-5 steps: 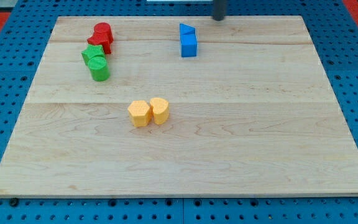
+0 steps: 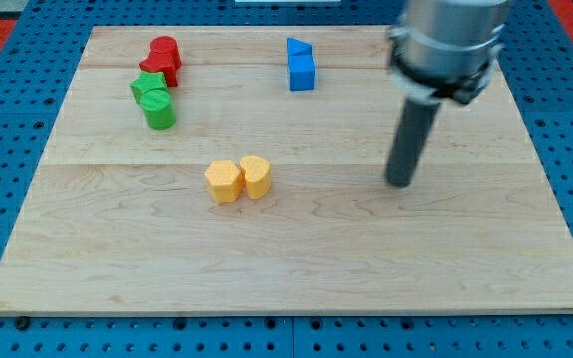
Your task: Slide the yellow hexagon below the blue cube to form a vertical line
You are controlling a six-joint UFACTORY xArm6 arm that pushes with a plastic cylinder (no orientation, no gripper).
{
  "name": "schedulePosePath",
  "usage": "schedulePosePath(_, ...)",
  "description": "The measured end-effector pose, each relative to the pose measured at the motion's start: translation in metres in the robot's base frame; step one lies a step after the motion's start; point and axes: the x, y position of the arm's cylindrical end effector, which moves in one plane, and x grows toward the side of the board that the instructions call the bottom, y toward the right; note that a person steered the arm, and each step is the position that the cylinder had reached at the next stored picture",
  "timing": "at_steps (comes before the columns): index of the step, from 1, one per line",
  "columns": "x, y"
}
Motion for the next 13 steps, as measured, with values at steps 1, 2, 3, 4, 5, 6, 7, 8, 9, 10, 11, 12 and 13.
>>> schedulePosePath(1, 0.046, -0.069)
schedulePosePath(2, 0.07, -0.16)
schedulePosePath(3, 0.055, -0.266)
schedulePosePath(4, 0.009, -0.327)
schedulePosePath(5, -0.011, -0.312)
schedulePosePath(6, -0.011, -0.261)
schedulePosePath(7, -0.011, -0.201)
schedulePosePath(8, -0.011, -0.143)
schedulePosePath(9, -0.011, -0.089)
schedulePosePath(10, 0.0, -0.083)
schedulePosePath(11, 0.026, -0.069)
schedulePosePath(12, 0.024, -0.041)
schedulePosePath(13, -0.002, -0.051)
